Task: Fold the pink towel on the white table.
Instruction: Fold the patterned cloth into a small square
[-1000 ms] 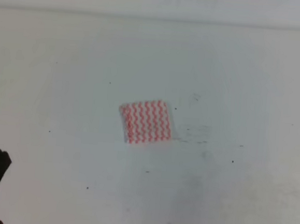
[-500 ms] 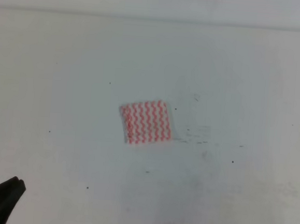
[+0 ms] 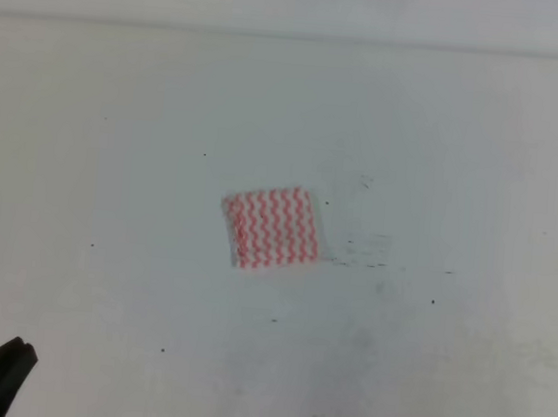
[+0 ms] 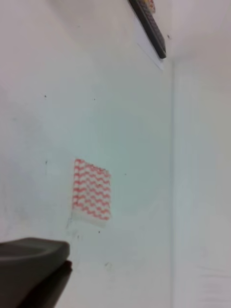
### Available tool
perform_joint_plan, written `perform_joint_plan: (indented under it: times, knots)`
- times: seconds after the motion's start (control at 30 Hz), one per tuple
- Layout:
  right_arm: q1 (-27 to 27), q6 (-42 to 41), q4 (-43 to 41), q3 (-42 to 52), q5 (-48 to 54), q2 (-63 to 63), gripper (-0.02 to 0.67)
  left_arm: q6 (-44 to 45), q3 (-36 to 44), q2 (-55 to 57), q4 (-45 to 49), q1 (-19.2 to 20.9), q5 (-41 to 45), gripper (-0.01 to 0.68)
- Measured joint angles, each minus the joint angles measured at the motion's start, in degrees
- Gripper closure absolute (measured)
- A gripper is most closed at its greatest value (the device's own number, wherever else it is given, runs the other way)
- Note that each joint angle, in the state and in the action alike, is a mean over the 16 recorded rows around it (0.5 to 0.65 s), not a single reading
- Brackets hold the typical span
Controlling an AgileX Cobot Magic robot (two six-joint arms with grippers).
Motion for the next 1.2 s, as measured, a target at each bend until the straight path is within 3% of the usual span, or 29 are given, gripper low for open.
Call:
perform_joint_plan:
  times: [0.6, 1.2]
  knots:
    - [-0.62, -0.02, -2.3, 0.31, -3.15, 0.0, 0.667, 0.25, 0.1, -0.04, 0.01, 0.0, -0.74, 0.674]
    - [-12.68, 0.05, -10.02, 12.04, -19.98, -0.24, 0.667, 0.43, 0.07, 0.02, 0.0, 0.0, -0.75, 0.674]
